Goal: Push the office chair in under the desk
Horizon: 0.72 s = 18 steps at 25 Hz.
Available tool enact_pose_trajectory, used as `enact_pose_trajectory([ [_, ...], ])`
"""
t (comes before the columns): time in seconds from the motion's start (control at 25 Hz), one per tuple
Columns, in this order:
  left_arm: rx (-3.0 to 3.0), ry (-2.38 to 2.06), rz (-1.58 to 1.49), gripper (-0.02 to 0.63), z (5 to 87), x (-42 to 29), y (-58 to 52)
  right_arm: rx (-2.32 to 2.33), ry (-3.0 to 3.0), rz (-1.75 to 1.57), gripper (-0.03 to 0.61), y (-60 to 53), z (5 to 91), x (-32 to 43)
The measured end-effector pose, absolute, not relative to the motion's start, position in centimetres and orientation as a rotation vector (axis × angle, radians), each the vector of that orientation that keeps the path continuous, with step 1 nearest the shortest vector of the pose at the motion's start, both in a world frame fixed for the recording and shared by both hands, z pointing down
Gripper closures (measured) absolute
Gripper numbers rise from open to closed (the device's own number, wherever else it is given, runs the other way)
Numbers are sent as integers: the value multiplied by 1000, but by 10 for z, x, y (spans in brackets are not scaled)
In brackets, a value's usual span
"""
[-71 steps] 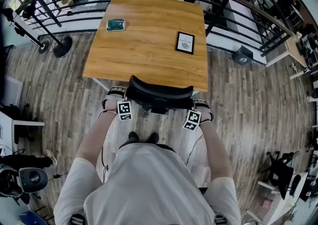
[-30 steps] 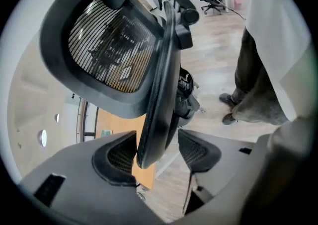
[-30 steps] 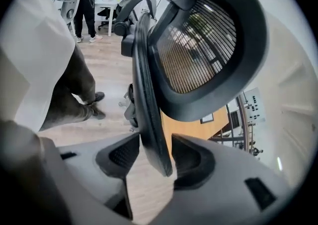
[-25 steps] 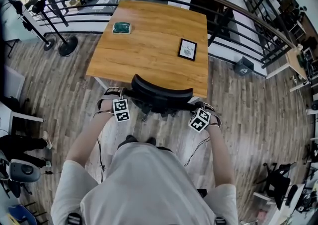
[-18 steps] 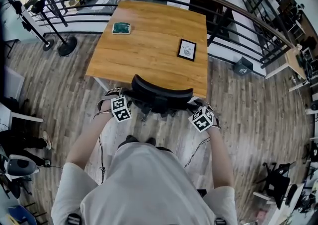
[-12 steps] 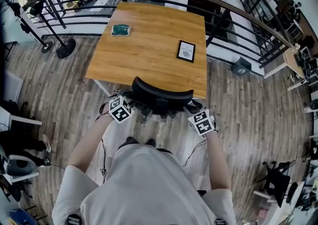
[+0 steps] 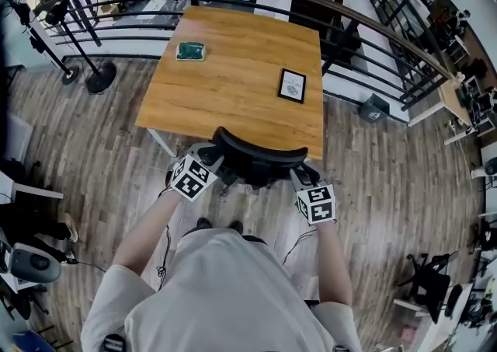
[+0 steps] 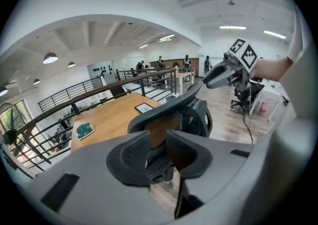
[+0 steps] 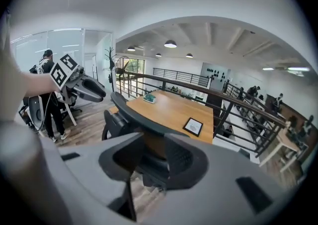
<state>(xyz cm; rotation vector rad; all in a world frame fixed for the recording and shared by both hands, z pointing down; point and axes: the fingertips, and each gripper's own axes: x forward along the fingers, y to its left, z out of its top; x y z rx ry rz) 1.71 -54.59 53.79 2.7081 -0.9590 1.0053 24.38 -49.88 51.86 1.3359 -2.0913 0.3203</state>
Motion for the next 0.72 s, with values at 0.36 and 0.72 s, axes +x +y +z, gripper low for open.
enact_pose_trajectory([
  [0.36, 2706, -959, 779, 571, 509, 16, -534, 1488, -2192, 266, 547, -489, 491, 224],
  [0.72, 2700, -1005, 593, 618, 489, 3, -538, 1517, -2300, 194, 575, -485, 465, 207],
])
